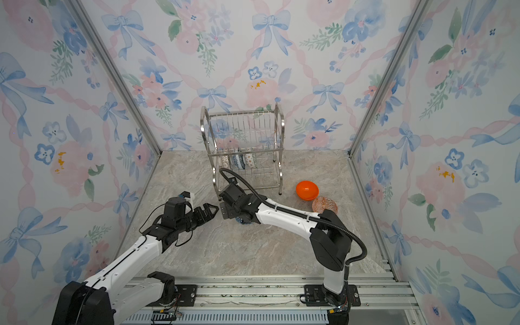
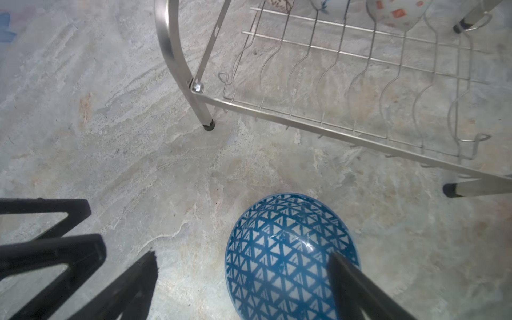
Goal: Load bowls into a dish rack
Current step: Pick up the bowl from the center of the table.
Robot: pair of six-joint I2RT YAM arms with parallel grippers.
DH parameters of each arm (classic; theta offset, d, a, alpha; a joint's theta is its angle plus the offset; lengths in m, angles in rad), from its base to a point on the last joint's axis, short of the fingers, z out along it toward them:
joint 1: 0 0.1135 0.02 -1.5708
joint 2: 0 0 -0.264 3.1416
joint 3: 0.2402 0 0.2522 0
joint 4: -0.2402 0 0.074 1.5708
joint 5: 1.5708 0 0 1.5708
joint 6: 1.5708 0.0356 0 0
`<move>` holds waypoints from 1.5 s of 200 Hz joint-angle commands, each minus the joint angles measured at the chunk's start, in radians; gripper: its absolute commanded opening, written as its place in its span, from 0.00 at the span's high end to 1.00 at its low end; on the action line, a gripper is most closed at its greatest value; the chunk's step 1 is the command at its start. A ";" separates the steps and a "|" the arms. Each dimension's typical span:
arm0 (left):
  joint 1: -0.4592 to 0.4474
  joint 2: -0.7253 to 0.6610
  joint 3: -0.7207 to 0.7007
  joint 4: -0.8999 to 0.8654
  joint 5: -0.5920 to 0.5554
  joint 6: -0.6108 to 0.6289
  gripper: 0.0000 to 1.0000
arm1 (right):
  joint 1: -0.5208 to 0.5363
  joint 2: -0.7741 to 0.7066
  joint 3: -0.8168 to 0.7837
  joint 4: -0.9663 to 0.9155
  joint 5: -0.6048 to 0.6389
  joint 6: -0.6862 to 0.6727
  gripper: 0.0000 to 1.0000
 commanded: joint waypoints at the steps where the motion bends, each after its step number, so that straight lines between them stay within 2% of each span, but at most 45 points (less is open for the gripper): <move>1: 0.025 0.011 -0.007 -0.012 0.085 0.067 0.03 | 0.033 0.037 0.047 -0.042 0.027 -0.018 0.03; 61: 0.090 0.012 -0.037 0.040 0.131 0.051 0.02 | 0.027 0.084 0.049 -0.064 0.019 0.006 0.00; 96: 0.109 0.034 -0.052 0.065 0.155 0.042 0.03 | 0.001 0.108 0.020 -0.044 -0.041 0.019 0.15; 137: 0.109 0.026 -0.058 0.065 0.148 0.045 0.02 | 0.001 0.146 0.030 -0.047 -0.082 0.022 0.39; 183: 0.109 0.022 -0.063 0.065 0.151 0.047 0.03 | -0.002 0.172 0.027 -0.062 -0.078 0.028 0.53; 203: 0.109 0.023 -0.062 0.064 0.153 0.046 0.02 | -0.005 0.184 0.031 -0.073 -0.075 0.025 0.65; 256: 0.109 0.020 -0.062 0.065 0.154 0.046 0.02 | -0.018 0.204 0.043 -0.100 -0.070 0.016 0.69; 300: 0.109 0.027 -0.057 0.065 0.156 0.046 0.03 | -0.024 0.201 0.046 -0.107 -0.074 0.009 0.81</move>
